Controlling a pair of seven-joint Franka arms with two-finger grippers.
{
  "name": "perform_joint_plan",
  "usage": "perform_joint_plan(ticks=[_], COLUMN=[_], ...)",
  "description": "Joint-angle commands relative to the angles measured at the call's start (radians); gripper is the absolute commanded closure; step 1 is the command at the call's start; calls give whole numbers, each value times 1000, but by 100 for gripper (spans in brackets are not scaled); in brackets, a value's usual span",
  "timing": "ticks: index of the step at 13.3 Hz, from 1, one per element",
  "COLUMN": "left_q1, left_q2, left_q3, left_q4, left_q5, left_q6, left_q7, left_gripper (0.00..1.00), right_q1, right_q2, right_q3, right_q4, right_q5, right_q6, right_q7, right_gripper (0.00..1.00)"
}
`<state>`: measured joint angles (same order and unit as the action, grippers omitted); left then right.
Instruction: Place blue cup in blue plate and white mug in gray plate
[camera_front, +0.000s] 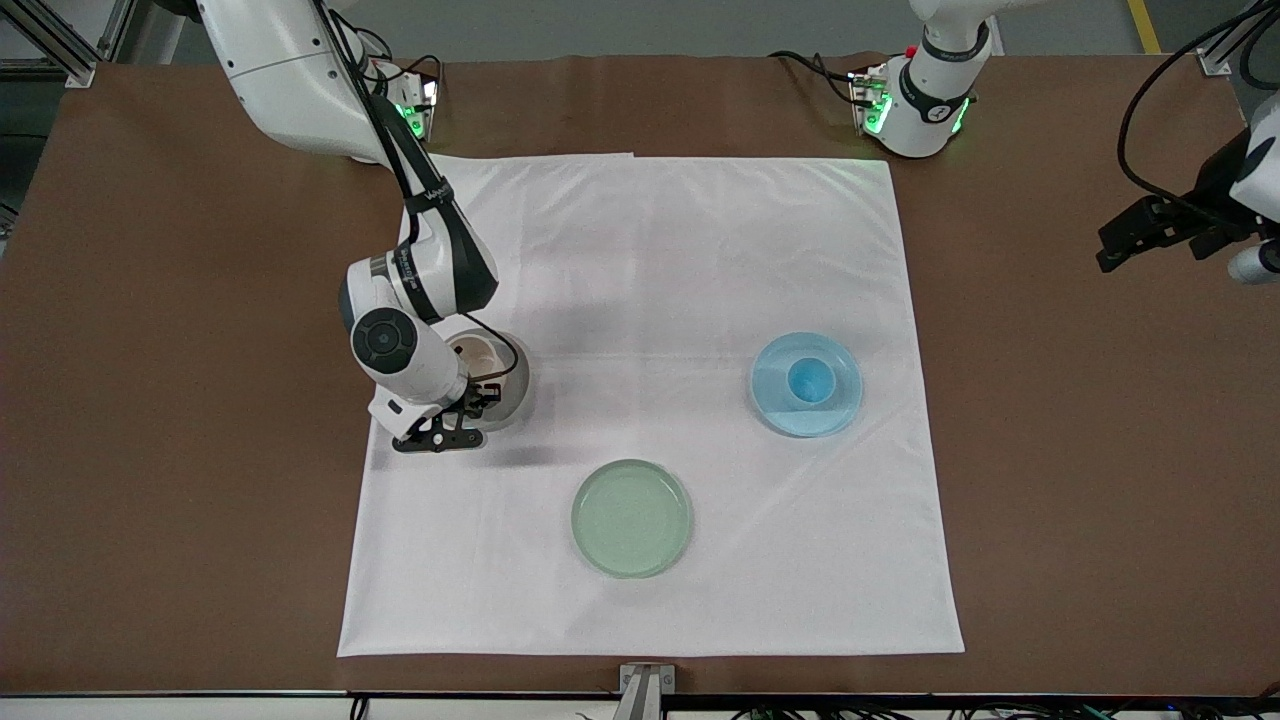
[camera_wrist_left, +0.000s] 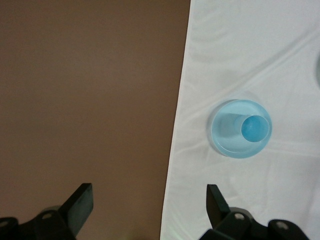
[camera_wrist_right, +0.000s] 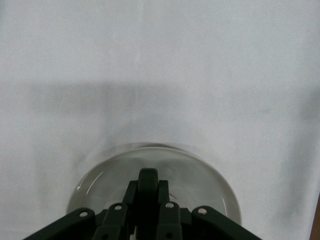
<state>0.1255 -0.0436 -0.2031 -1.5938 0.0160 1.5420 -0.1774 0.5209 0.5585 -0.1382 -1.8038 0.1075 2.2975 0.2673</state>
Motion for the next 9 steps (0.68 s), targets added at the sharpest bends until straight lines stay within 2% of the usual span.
perform_joint_plan(ticks=[1,2,4,6,9], left_q1=[-50,-78,-112,-113,-110], left_q2=[-87,-94,-107,-110,-102], left_q3=[31,47,74,93,90], left_q4=[-92,-104,-112,-110,-103], left_q5=[-28,-28,-25,-21,-14], left_q6=[6,6,7,9,12], left_q7=[-17,-48,-59,-42,-40], left_gripper=[0,0,0,0,0], right_q1=[7,7,7,-5,-102], right_q2=[8,-11,-99,-236,-444], right_q3=[-3,-3,-4,-12,-37], right_q4=[9,3,7,1,-21], right_q5=[15,15,14,4,-2], right_q6=[-9,-19,-169,-342,-583], right_q7=[16,27,44,44,24], right_gripper=[23,0,0,0,0])
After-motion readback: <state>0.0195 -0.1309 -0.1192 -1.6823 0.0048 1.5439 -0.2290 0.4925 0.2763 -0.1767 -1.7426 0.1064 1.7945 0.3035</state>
